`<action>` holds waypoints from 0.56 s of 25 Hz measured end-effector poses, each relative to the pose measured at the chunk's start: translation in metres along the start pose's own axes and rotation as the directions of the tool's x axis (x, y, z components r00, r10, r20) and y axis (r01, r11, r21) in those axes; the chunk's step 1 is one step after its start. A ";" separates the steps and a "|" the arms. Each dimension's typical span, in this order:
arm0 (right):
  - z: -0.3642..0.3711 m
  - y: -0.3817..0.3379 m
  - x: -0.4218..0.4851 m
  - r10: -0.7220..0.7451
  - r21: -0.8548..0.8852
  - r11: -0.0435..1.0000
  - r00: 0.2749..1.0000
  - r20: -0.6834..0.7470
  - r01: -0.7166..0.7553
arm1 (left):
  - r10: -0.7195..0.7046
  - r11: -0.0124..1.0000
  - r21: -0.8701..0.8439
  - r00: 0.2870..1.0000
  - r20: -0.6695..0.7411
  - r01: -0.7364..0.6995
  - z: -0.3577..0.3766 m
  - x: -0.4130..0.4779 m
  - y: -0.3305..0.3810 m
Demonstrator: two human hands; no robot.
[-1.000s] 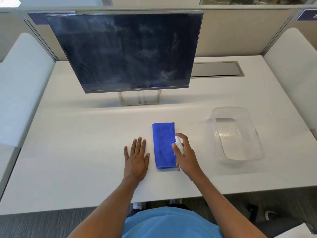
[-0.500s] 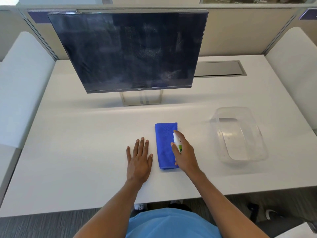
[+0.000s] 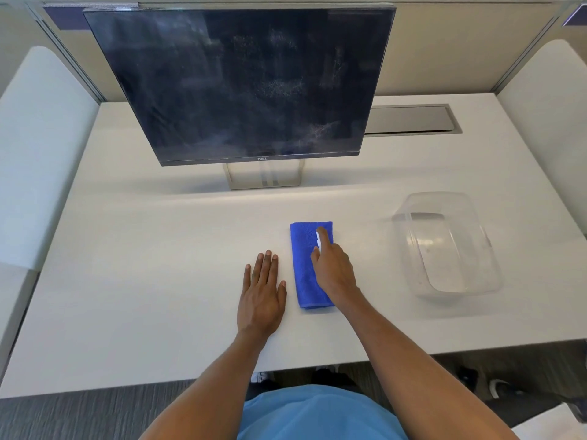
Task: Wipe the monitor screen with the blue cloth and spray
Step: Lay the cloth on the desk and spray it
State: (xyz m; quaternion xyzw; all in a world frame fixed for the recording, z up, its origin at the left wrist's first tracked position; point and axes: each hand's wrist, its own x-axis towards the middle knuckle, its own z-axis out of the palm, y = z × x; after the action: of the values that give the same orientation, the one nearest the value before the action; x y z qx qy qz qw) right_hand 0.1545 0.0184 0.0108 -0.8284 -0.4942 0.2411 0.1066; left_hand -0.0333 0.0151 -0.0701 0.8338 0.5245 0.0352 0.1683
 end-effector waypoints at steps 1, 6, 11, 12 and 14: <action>0.000 0.000 0.000 0.003 -0.013 1.000 1.000 0.002 -0.003 | 0.000 1.000 0.000 1.000 -0.005 0.000 0.000 0.000 0.000; 0.001 -0.003 0.001 0.014 -0.060 0.998 1.000 0.000 -0.014 | -0.008 1.000 0.025 1.000 0.006 0.008 0.000 0.000 0.000; 0.003 -0.003 0.001 0.025 -0.113 0.993 1.000 -0.003 -0.025 | -0.011 1.000 0.015 1.000 0.007 0.011 0.000 0.000 0.000; 0.003 -0.003 0.001 0.024 -0.133 0.991 1.000 -0.008 -0.025 | -0.011 1.000 0.014 1.000 0.005 0.011 0.000 0.000 0.000; 0.005 -0.002 0.001 0.016 -0.182 0.983 1.000 -0.022 -0.020 | -0.013 1.000 0.023 1.000 0.006 0.013 -0.001 -0.001 0.000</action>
State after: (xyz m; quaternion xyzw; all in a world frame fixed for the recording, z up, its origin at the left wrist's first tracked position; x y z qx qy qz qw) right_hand 0.1505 0.0200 0.0074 -0.8416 -0.5055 0.1875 0.0334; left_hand -0.0338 0.0145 -0.0692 0.8324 0.5297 0.0256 0.1607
